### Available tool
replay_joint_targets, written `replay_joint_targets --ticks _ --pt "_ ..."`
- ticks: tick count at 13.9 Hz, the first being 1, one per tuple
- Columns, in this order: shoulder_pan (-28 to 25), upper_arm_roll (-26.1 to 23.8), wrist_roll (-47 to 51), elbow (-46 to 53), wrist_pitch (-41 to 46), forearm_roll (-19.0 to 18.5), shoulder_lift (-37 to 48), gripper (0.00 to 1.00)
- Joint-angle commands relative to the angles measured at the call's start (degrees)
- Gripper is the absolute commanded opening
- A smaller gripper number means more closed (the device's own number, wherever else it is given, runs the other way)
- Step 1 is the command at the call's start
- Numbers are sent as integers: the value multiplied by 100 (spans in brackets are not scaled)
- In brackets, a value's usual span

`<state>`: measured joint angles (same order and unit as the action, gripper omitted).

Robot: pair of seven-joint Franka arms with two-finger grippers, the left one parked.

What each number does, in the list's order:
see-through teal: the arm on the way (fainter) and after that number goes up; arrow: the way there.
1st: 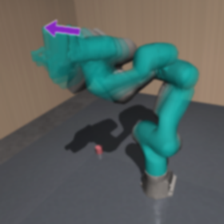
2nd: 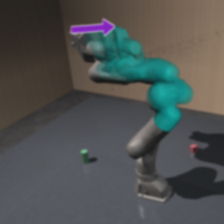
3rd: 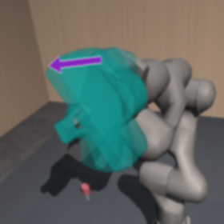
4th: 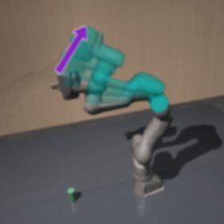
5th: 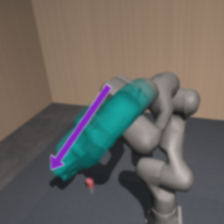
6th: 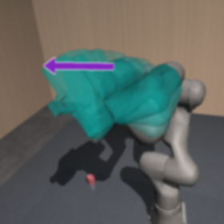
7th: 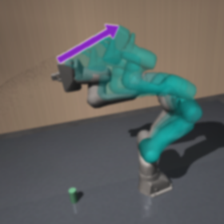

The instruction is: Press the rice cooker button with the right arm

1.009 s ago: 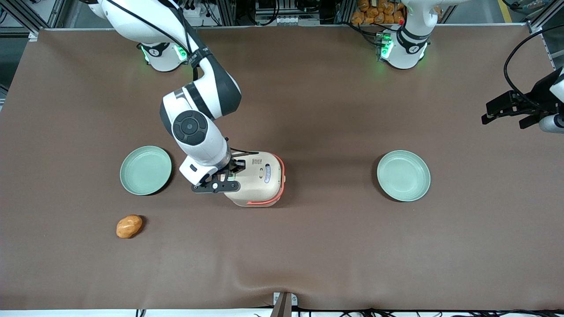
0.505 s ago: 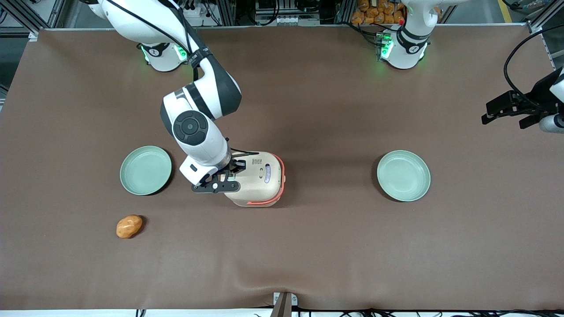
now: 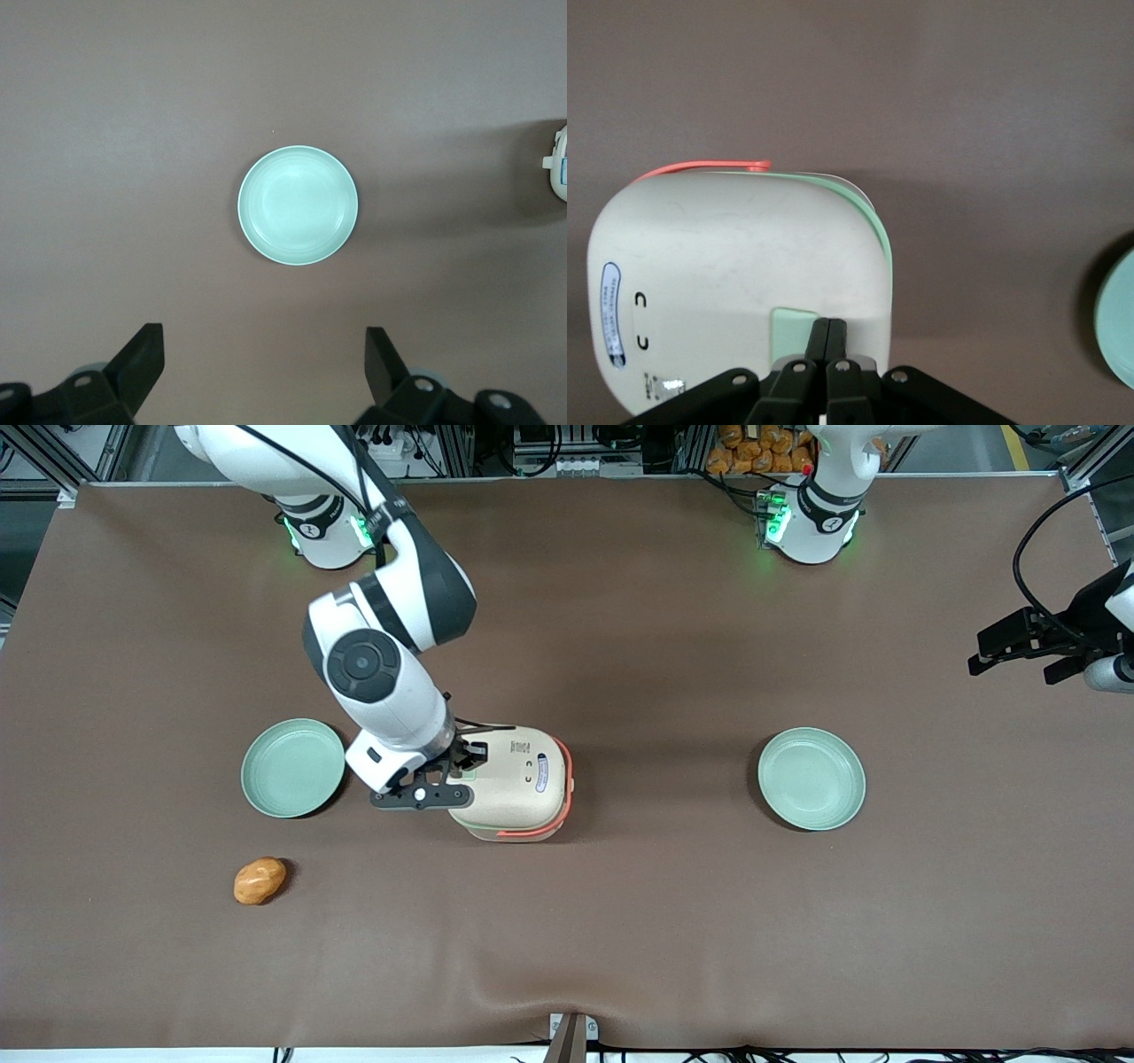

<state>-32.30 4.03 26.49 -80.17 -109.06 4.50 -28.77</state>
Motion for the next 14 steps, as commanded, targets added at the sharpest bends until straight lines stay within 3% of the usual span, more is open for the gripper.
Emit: replay_joint_targets --ticks 1,9,14 --pt "162 -34 110 10 315 33 292 99" --pt "1190 -52 -776 -122 737 86 688 100" --pt "1901 -25 -1425 -219 1562 51 1311 100"
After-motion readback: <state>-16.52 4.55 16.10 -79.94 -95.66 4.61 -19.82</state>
